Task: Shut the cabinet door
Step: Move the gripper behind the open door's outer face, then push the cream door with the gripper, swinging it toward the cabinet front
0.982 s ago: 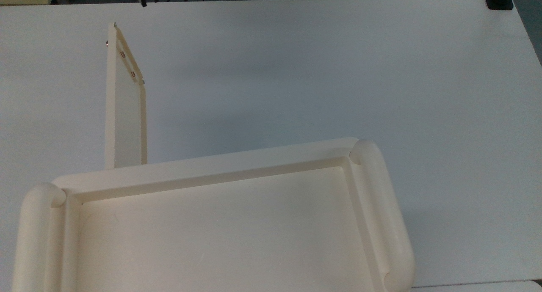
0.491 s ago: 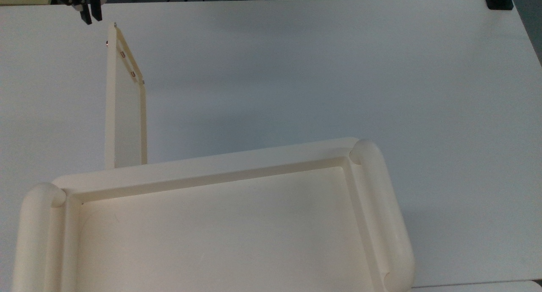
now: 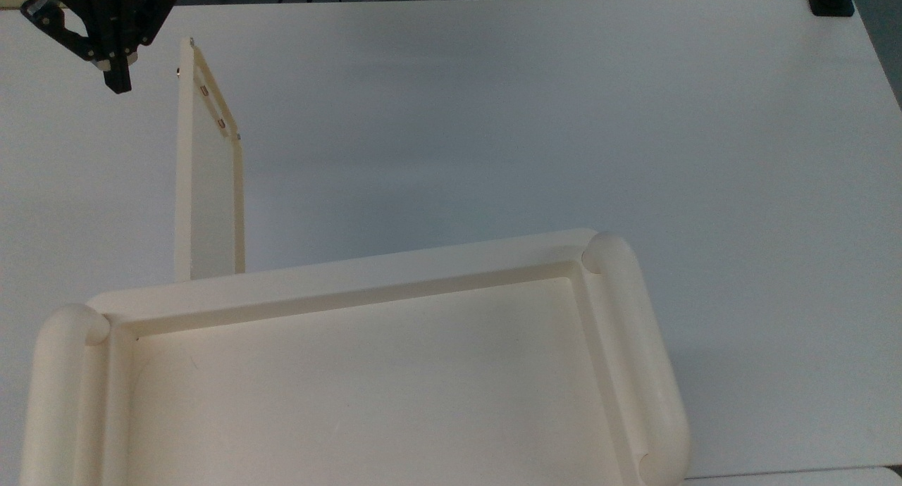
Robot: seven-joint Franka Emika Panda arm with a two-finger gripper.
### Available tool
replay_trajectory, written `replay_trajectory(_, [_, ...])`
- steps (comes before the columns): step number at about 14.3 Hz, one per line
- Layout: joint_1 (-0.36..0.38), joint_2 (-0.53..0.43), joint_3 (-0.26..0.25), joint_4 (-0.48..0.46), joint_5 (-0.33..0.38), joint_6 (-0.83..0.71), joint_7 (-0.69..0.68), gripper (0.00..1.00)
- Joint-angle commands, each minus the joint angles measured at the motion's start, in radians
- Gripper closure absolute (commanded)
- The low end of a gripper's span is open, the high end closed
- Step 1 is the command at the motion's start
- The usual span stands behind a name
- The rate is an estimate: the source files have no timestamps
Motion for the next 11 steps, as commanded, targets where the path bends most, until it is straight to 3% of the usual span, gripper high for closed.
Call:
replay_trajectory(1, [0.015, 0.027, -0.007, -0.001, 0.023, 0.044, -0.031, 1.00])
replay_trajectory(6, [0.041, 0.033, 0.048, 0.002, 0.055, 0.046, -0.008, 1.00])
replay_trajectory(11, [0.077, 0.050, 0.100, 0.004, 0.052, 0.046, 0.126, 1.00])
